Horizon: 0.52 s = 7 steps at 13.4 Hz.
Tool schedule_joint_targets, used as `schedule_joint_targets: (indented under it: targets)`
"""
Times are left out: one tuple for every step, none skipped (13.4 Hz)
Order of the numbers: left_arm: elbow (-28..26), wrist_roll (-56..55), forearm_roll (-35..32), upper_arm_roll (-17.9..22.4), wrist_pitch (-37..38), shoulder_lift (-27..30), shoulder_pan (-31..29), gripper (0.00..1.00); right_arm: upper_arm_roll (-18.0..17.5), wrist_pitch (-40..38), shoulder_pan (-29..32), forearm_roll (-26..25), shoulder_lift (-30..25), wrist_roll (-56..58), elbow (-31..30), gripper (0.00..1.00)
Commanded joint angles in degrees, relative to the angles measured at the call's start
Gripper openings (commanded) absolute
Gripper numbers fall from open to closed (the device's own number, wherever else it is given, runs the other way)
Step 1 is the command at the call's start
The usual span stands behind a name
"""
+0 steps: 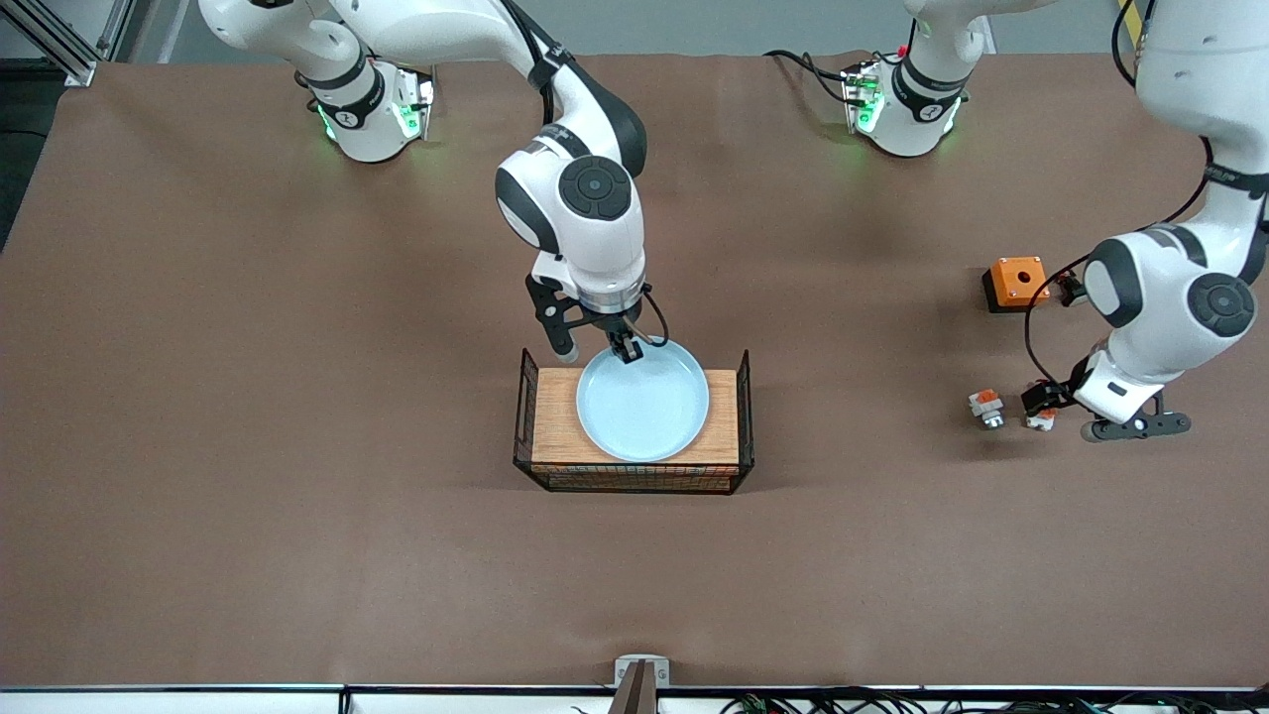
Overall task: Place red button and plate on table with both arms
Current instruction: 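Place the button with the left gripper while the right gripper grips the plate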
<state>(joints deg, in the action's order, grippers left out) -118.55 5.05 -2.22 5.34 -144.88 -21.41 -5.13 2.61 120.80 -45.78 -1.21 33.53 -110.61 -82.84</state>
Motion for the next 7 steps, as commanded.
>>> schedule_joint_targets:
  targets:
    - [-1.16,1.20,-0.24,-1.99,8.63,10.05,-0.32,1.00,-0.41,-0.92,0.16,-0.81,1.10,0.66,1.19,0.01]
    - [-0.90,0.93,-0.24,-2.61,10.91,12.51,-0.23,1.00,-0.50,-1.09,0.08,-0.72,1.01,0.66,1.19,0.01]
    - [-0.81,0.76,-0.24,-2.88,12.50,14.36,-0.23,1.00,-0.50,-1.44,0.08,-0.63,0.93,0.66,1.36,0.01]
    - [-0.72,0.67,-0.15,-3.14,13.74,16.21,-0.23,1.00,-0.58,-3.01,0.08,-0.20,0.84,0.66,2.75,0.01]
    - [-0.11,0.23,0.28,-3.49,15.58,17.97,-0.23,1.00,-0.76,-5.29,0.42,0.15,0.75,0.66,4.68,0.01]
    - [1.02,-0.29,0.37,-4.10,17.86,19.29,-0.23,1.00,-0.93,-8.27,0.25,0.16,0.49,0.74,6.53,0.01]
    - [2.78,-1.08,0.46,-4.37,21.01,20.61,-0.23,1.00,-1.37,-11.35,0.08,0.16,0.05,0.74,8.03,0.01]
